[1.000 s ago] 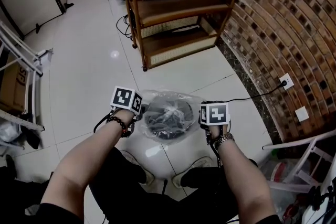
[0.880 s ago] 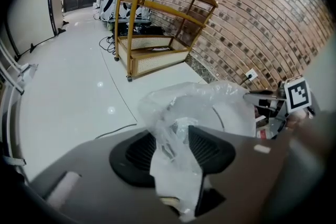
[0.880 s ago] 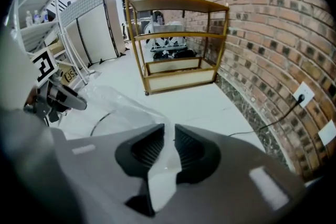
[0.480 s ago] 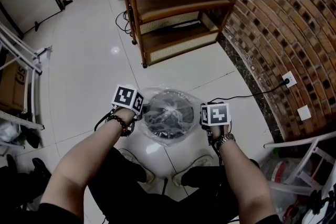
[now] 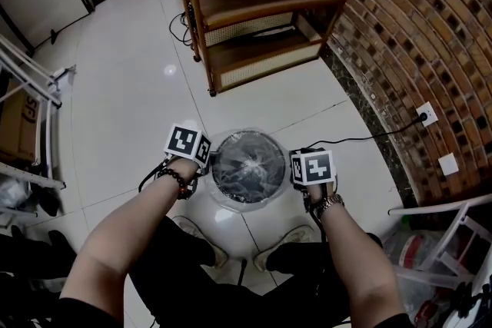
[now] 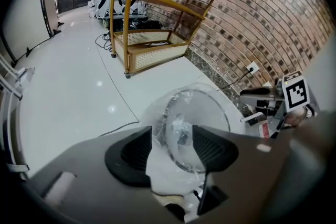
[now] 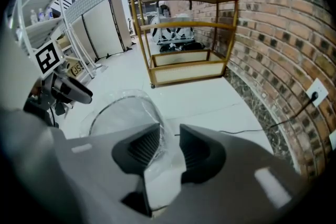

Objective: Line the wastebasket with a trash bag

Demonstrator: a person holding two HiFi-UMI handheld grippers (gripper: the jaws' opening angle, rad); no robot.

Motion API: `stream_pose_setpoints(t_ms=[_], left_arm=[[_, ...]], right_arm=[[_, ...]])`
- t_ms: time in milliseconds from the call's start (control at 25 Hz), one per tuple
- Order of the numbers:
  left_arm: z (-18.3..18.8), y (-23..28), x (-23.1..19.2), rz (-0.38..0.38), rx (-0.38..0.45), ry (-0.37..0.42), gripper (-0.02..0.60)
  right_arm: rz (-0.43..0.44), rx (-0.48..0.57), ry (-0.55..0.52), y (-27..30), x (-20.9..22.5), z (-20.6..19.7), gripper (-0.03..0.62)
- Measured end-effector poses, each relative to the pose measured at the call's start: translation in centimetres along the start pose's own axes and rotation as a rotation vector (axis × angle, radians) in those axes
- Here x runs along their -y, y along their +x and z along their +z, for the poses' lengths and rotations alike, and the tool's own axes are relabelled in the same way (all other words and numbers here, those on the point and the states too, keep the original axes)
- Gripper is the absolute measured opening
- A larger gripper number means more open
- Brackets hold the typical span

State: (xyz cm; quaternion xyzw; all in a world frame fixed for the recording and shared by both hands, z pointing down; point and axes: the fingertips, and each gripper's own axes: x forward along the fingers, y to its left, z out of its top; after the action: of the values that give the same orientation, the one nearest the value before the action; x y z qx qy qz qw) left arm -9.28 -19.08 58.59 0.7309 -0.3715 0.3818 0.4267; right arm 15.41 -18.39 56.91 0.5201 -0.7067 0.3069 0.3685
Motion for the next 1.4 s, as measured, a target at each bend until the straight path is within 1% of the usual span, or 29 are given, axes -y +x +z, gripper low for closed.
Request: stream_pose_setpoints(t_ms=[120, 320, 400, 480, 600, 680, 760, 840, 1000, 1080, 1200, 1280, 1400], left_arm=[[-0.2, 0.5, -0.1, 0.001, -0.006, 0.001, 0.252], [-0.6, 1.3, 0.5, -0.01, -0.013, 0.042, 0.25], [-0.7, 1.5, 1.2, -0.022, -0.014, 0.066, 0.25], [-0.8, 1.7, 1.8, -0.018, -0.017, 0.112, 0.243], [-0.9, 1.9, 2.5, 0.006, -0.016, 0.204, 0.216], [-0.9, 2.1, 3.0, 0.011, -0.015, 0.251, 0.192], [-1.2, 2.4, 3.6, -0.005, -0.024, 0.272, 0.176], [-1.5, 2.7, 4.1, -0.03, -0.032, 0.275, 0.154], [-1.8, 3.1, 4.4, -0.043, -0.034, 0.305, 0.119], [-1.9, 3.3, 4.4, -0.049, -0.027, 0.317, 0.09], [-1.8, 3.1, 4.4, -0.048, -0.004, 0.325, 0.067], [-1.3, 2.3, 4.6, -0.044, 0.032, 0.333, 0.055], [-0.1, 1.0, 5.3, -0.042, 0.098, 0.361, 0.032]], right_arm=[[0.008, -0.004, -0.004, 0.4, -0.3, -0.1, 0.118], [0.023, 0.014, -0.024, 0.7, -1.4, 0.3, 0.117], [0.035, 0.016, -0.041, 0.8, -2.1, 0.4, 0.118], [0.035, 0.003, -0.055, 1.2, -2.4, 0.1, 0.117], [0.032, -0.033, -0.047, 2.2, -2.1, -1.2, 0.117], [0.042, -0.054, -0.029, 2.9, -2.0, -2.0, 0.117], [0.068, -0.065, -0.001, 3.6, -2.1, -2.6, 0.117], [0.098, -0.066, 0.03, 4.2, -2.3, -3.1, 0.117], [0.114, -0.072, 0.06, 5.2, -2.0, -3.6, 0.117], [0.117, -0.084, 0.065, 5.5, -1.8, -3.9, 0.117], [0.108, -0.084, 0.066, 5.3, -1.3, -3.9, 0.117], [0.084, -0.055, 0.045, 4.4, -1.0, -3.0, 0.117], [0.061, 0.014, -0.021, 2.7, -1.5, -0.7, 0.117]])
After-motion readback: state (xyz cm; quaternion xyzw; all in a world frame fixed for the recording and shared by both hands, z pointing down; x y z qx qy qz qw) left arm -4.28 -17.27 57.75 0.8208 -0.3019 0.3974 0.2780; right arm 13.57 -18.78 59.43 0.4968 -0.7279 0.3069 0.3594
